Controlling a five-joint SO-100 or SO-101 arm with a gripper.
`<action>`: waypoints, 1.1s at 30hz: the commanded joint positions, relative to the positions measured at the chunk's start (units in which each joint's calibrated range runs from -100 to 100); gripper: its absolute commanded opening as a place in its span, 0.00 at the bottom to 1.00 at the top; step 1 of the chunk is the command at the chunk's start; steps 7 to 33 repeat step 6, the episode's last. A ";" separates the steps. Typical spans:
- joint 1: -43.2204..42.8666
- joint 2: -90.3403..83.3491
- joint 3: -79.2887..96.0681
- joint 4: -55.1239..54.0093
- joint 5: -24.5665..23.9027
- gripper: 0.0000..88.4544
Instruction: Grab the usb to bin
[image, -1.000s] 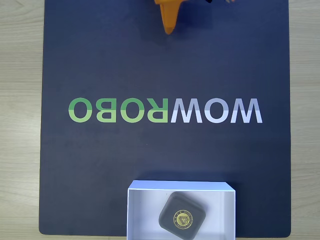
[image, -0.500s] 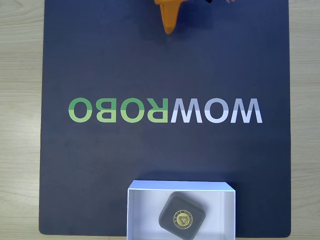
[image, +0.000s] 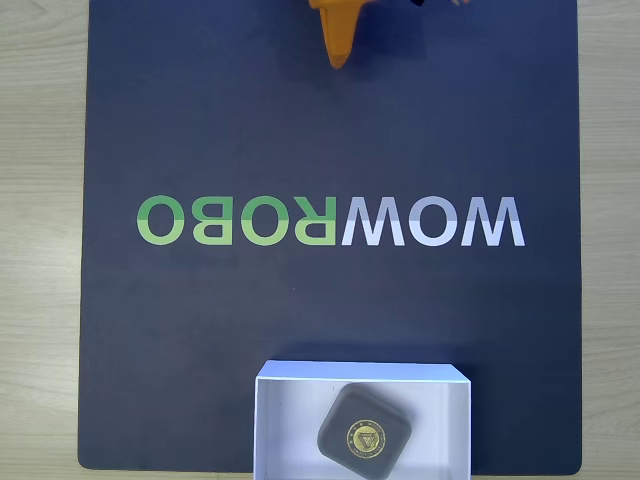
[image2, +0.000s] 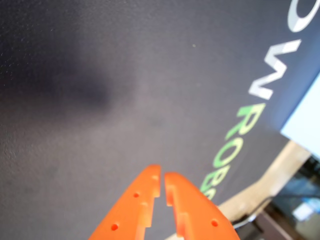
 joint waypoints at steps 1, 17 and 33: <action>0.43 0.01 0.09 0.02 0.20 0.01; 0.43 0.01 0.09 0.02 0.20 0.01; 0.43 0.01 0.09 0.02 0.20 0.01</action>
